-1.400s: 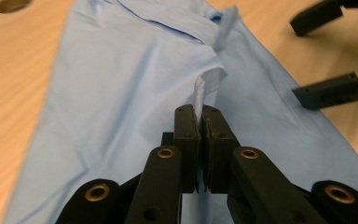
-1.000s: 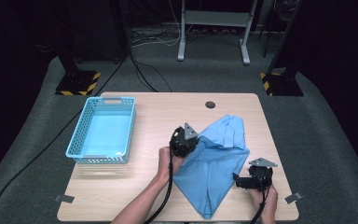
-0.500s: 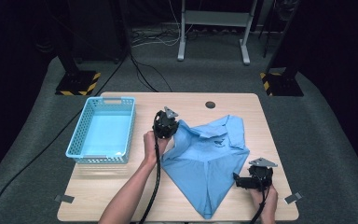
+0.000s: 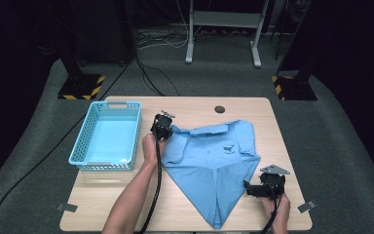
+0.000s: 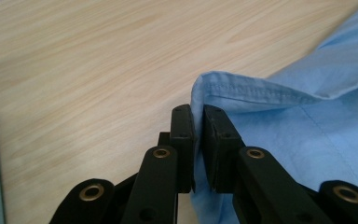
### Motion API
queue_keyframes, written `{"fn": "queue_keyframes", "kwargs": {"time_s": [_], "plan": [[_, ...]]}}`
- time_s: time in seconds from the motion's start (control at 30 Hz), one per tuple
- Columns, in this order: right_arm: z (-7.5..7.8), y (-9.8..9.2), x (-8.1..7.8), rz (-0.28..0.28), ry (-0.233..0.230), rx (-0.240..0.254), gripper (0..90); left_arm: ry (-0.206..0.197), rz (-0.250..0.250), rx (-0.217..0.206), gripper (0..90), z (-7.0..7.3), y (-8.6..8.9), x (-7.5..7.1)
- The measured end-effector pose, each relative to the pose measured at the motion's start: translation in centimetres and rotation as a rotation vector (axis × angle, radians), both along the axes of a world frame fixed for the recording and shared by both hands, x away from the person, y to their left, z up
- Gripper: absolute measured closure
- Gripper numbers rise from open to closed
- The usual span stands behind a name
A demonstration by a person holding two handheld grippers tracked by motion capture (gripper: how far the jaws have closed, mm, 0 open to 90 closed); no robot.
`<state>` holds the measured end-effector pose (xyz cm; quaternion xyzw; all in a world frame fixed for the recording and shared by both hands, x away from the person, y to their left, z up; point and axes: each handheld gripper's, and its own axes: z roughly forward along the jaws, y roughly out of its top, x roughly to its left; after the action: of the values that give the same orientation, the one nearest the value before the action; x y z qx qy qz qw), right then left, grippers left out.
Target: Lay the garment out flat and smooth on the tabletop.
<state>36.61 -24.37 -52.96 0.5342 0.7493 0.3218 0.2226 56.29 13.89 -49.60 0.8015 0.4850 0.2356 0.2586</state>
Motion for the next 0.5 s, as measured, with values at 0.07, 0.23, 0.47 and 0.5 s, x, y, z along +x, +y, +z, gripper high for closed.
{"fn": "queue_keyframes", "kwargs": {"time_s": [0.07, 0.23, 0.47, 0.5], "plan": [[0.00, 0.00, 0.00, 0.000, 0.000, 0.000, 0.0, 0.016, 0.017, 0.004, 82.0, -0.48, 0.26, 0.22], [0.00, -0.01, 0.00, -0.001, 0.000, 0.000, 0.0, 0.018, 0.042, -0.011, 79.2, -0.88, 0.83, 0.57], [0.00, 0.00, 0.00, -0.002, 0.000, -0.001, 0.0, 0.019, 0.055, 0.008, 58.8, -0.87, 0.84, 0.59], [0.00, -0.01, 0.00, -0.002, 0.000, -0.001, 0.0, 0.026, 0.058, 0.000, 52.1, -0.89, 0.84, 0.57]]}}
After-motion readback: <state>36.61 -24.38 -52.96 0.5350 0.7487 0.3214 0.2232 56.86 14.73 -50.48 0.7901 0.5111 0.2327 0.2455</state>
